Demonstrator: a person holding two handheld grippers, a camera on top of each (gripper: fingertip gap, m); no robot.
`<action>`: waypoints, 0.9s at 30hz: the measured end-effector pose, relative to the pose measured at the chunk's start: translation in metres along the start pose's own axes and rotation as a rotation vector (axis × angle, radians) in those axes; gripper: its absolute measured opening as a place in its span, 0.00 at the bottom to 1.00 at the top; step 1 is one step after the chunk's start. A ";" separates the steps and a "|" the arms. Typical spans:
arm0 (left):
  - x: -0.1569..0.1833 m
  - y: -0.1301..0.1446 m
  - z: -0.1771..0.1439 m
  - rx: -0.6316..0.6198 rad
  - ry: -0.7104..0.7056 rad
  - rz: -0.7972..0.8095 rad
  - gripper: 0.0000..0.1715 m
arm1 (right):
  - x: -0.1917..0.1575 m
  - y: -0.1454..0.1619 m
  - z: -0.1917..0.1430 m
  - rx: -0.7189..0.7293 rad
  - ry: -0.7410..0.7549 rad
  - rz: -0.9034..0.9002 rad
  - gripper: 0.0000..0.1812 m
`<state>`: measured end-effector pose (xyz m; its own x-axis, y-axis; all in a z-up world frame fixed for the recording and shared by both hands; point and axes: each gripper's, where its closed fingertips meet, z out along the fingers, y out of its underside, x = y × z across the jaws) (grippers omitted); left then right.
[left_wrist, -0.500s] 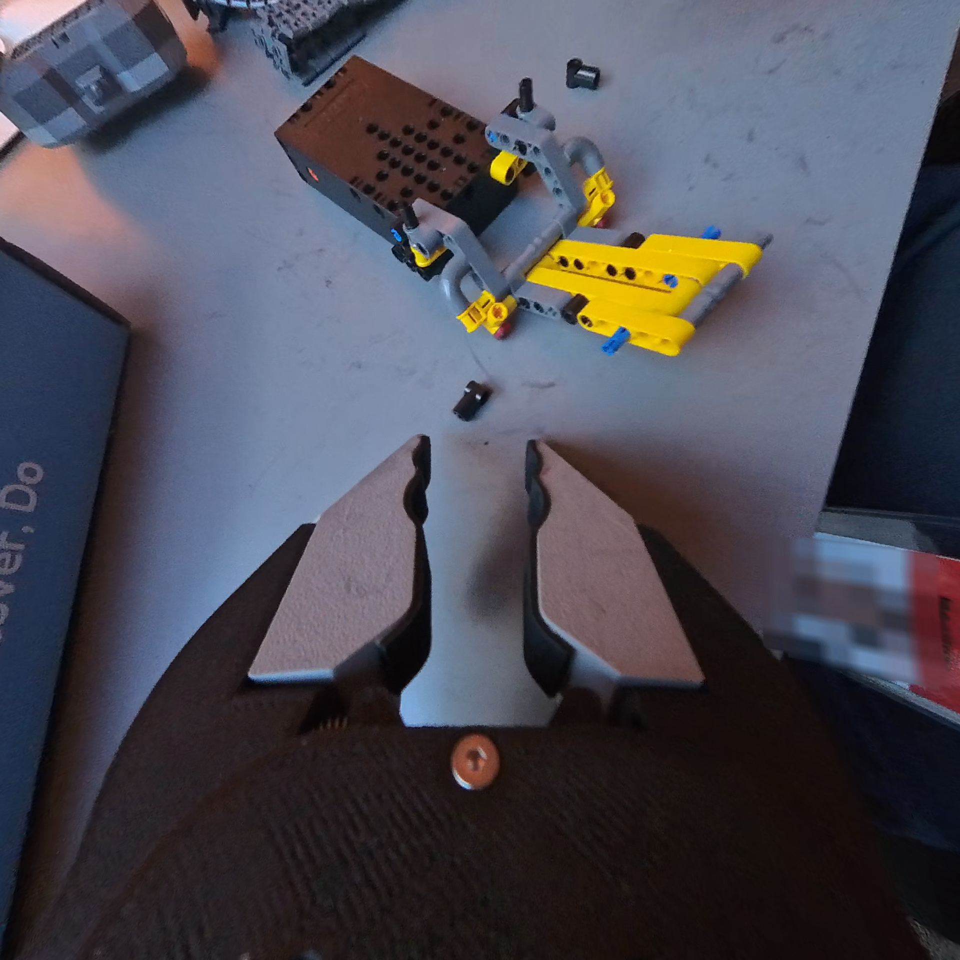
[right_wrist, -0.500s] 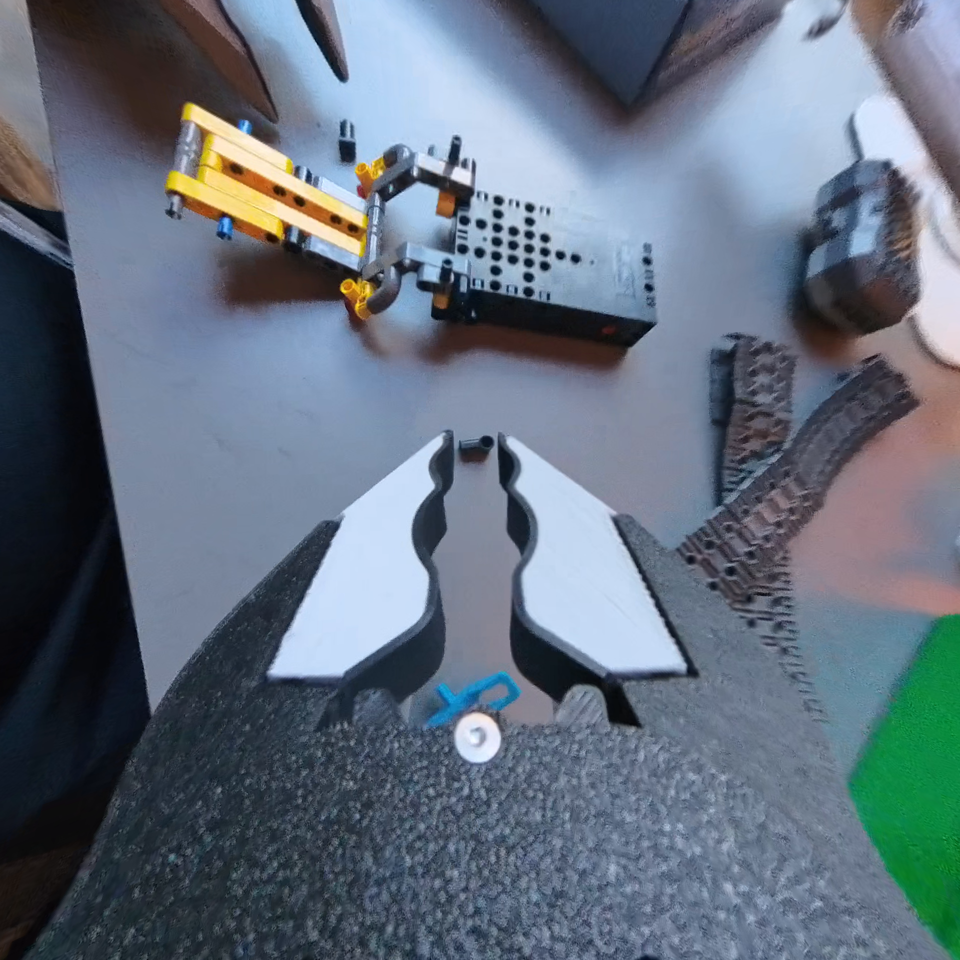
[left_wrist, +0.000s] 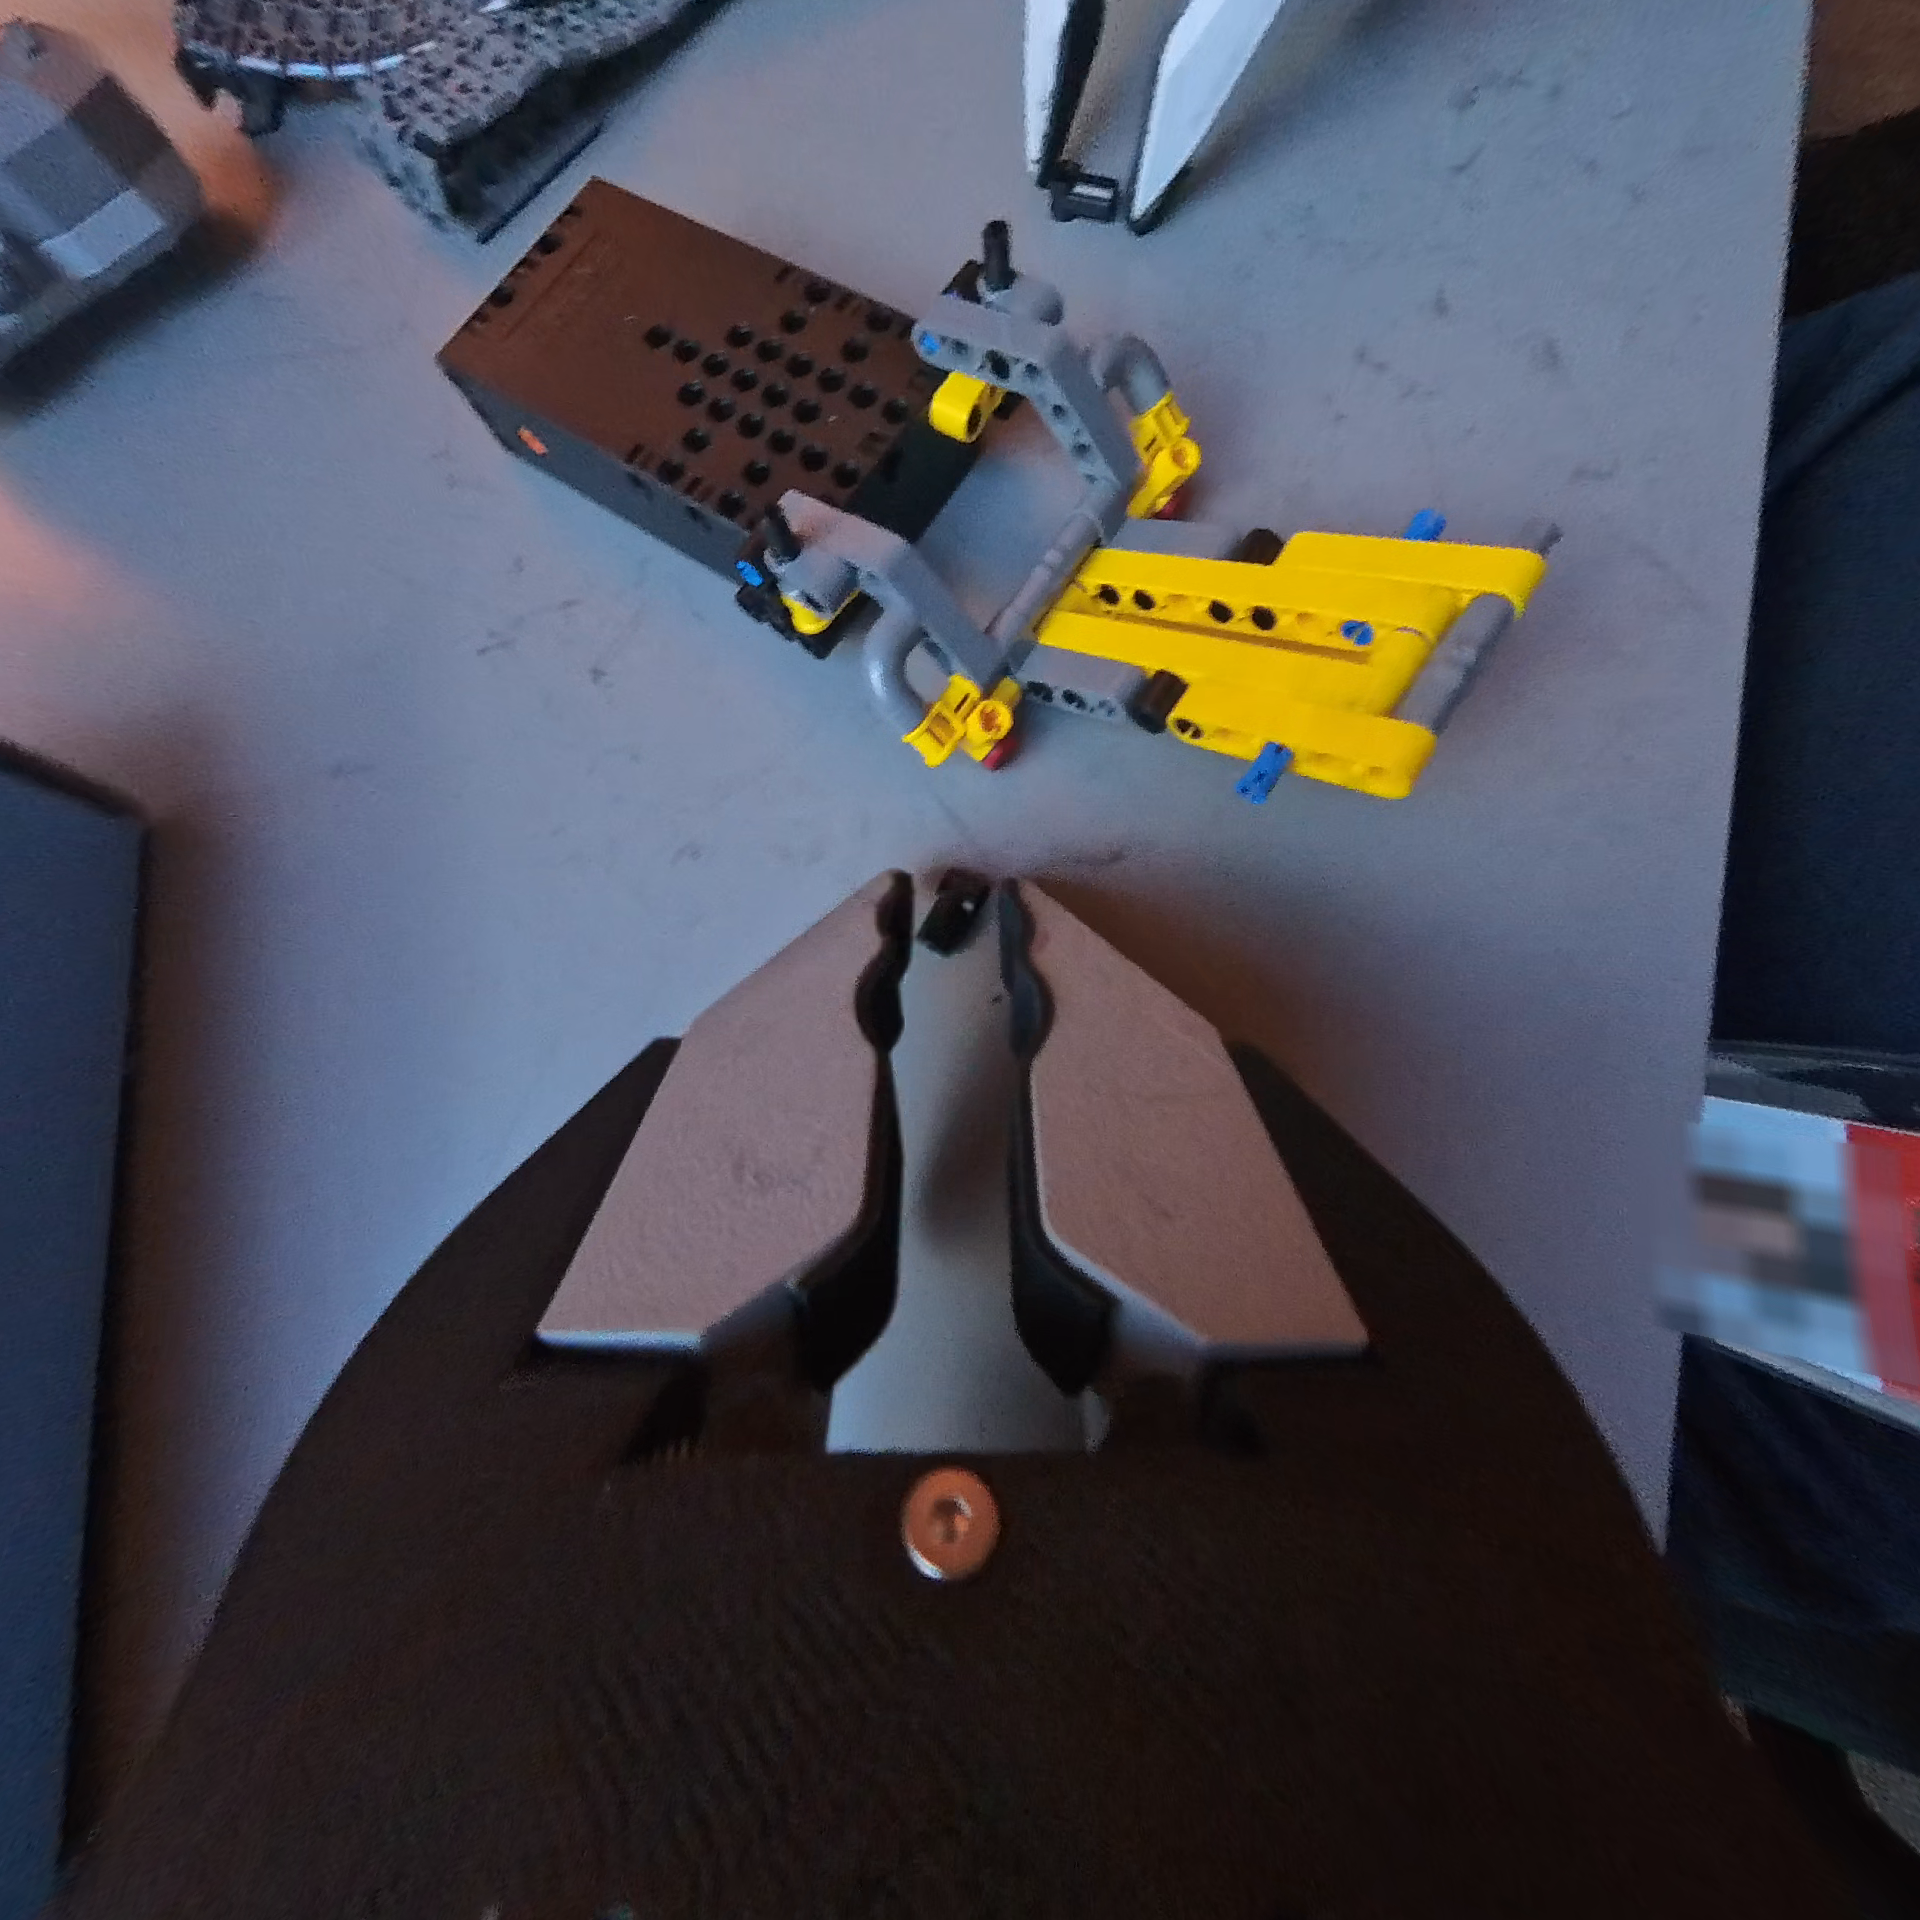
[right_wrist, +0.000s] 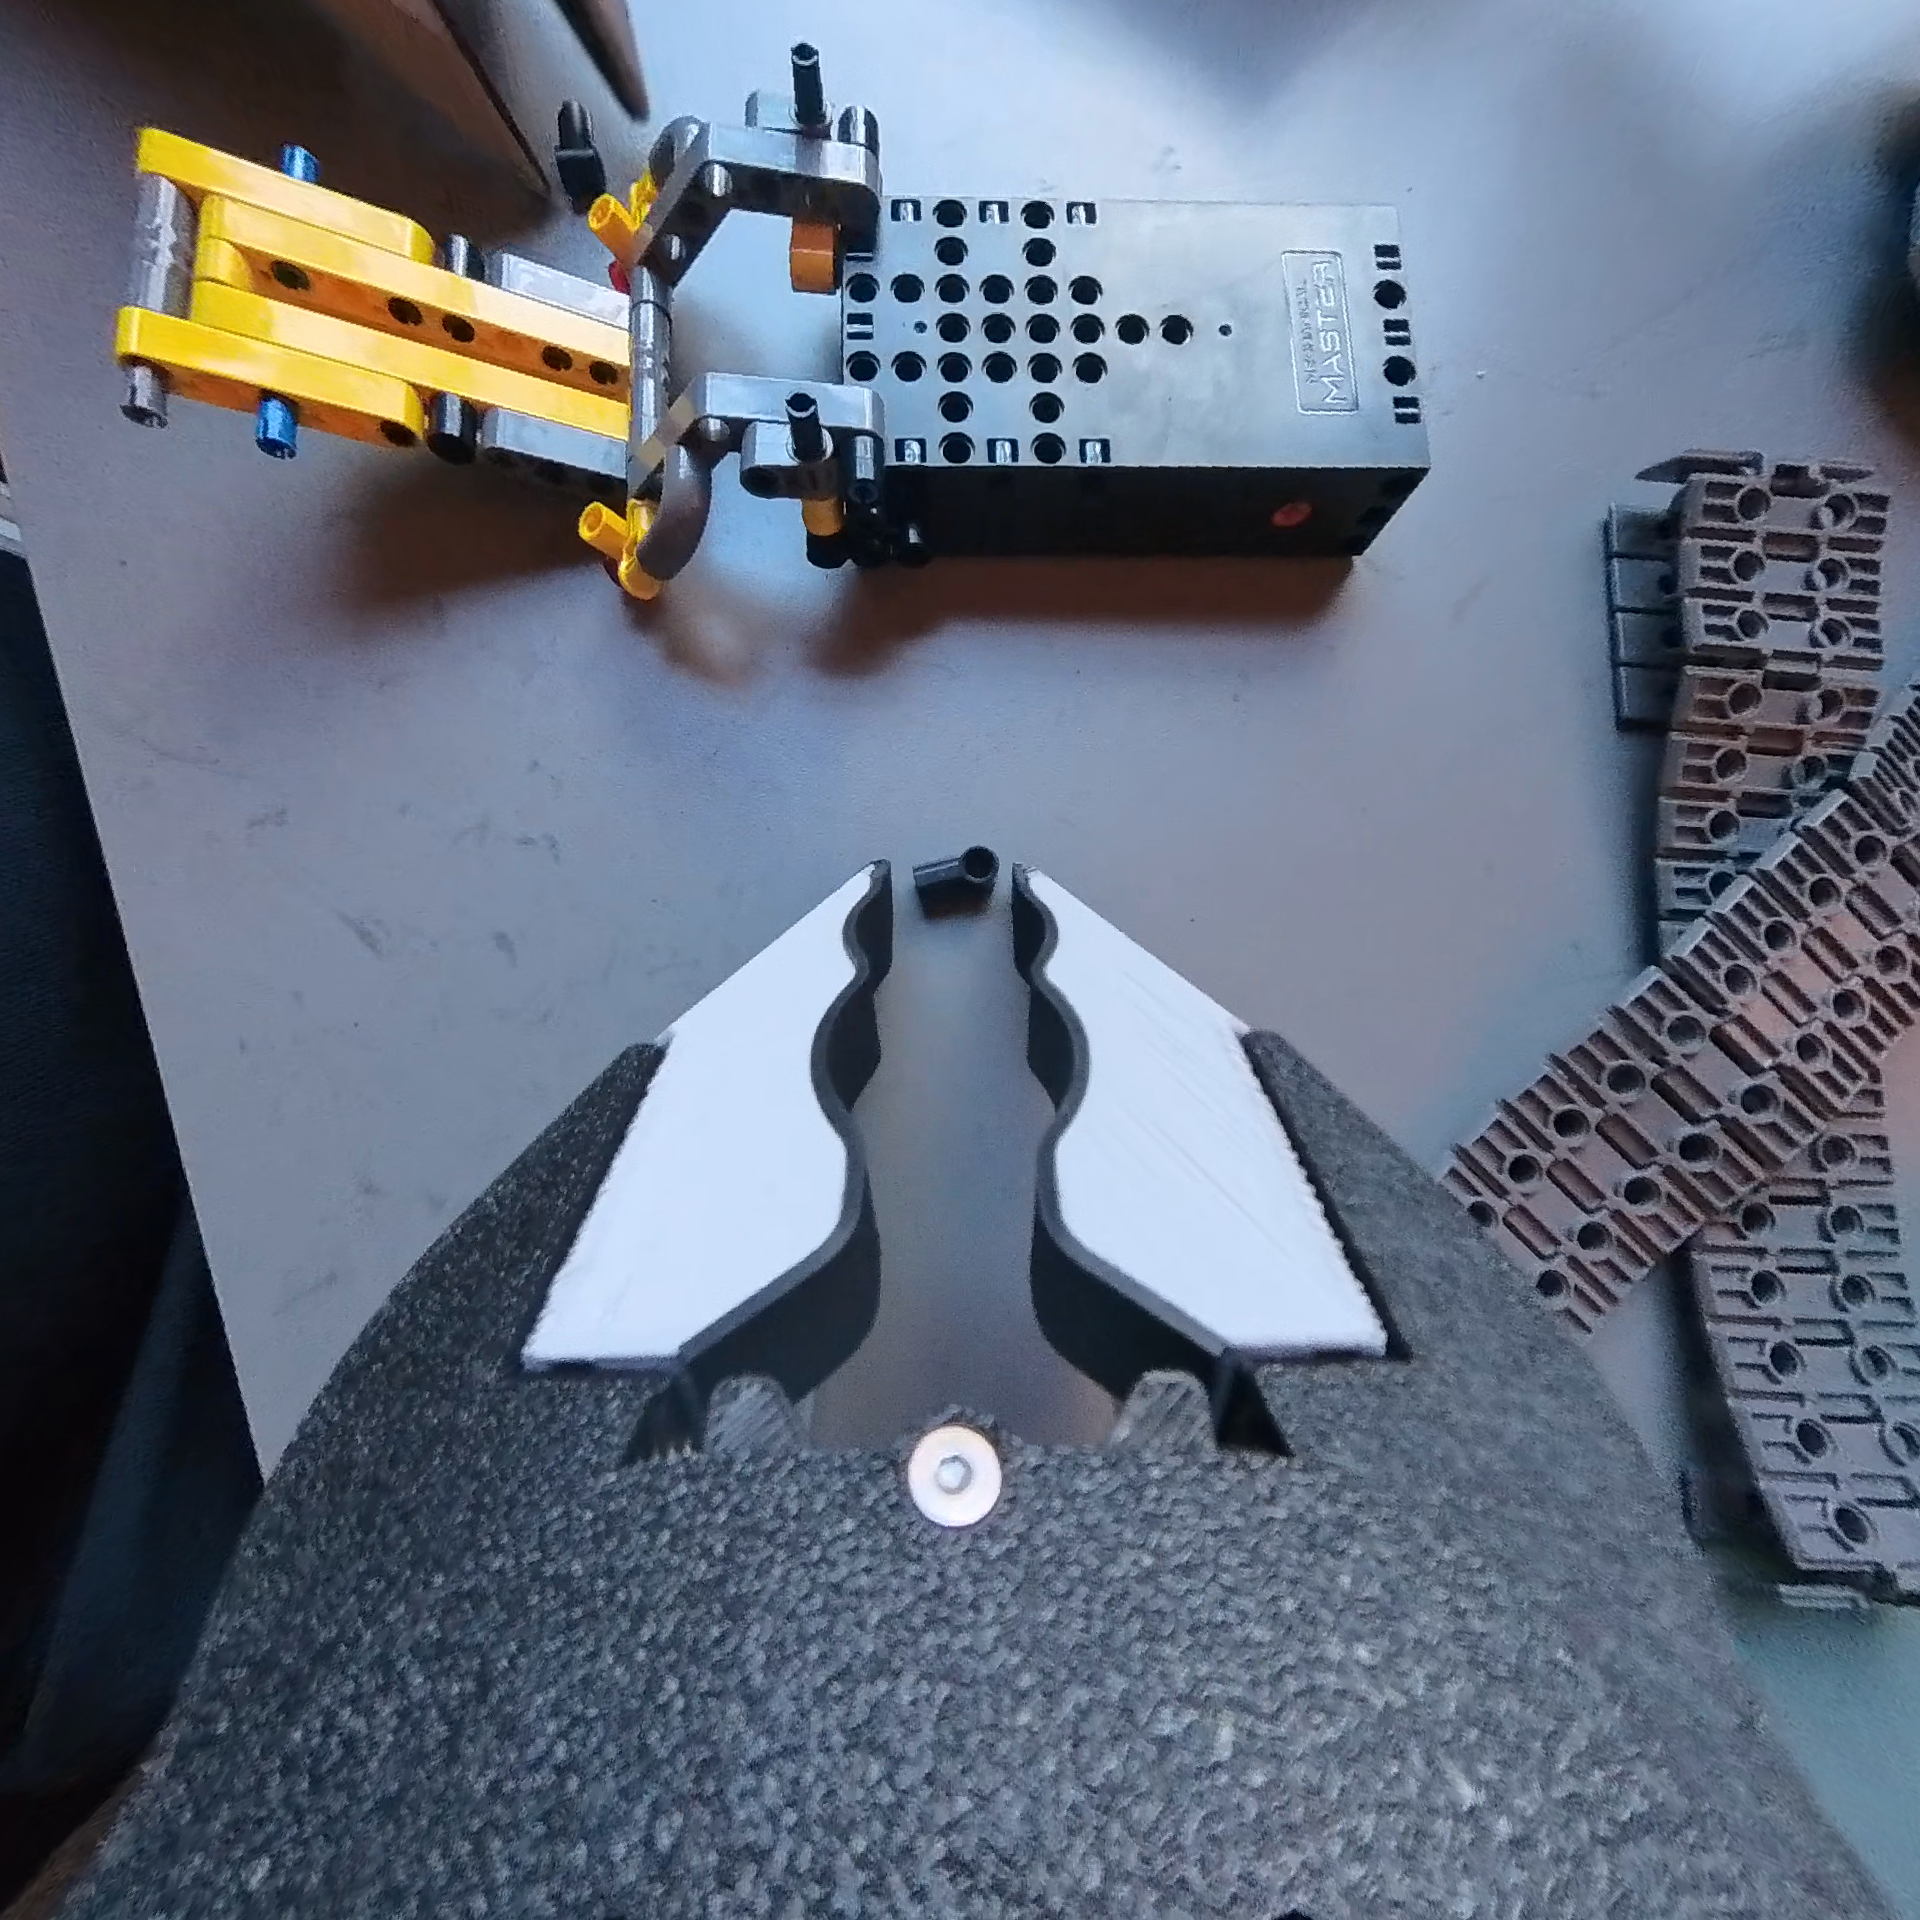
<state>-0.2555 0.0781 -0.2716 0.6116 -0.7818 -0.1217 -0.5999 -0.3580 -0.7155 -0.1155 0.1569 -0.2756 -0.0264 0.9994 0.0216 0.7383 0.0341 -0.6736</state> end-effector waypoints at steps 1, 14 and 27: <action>0.001 -0.001 0.002 0.000 0.016 -0.002 0.05 | -0.001 0.000 0.000 0.003 -0.005 0.001 0.10; -0.002 -0.069 -0.026 0.319 -0.172 0.161 0.04 | -0.044 -0.065 -0.015 0.322 -0.179 0.011 0.06; 0.059 -0.098 0.001 0.194 0.016 0.338 0.04 | -0.089 -0.074 0.009 0.269 -0.202 -0.158 0.07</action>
<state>-0.1599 0.0679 -0.2096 0.3867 -0.8476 -0.3633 -0.6567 0.0235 -0.7538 -0.1742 0.0654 -0.2340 -0.2787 0.9603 0.0127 0.5117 0.1597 -0.8442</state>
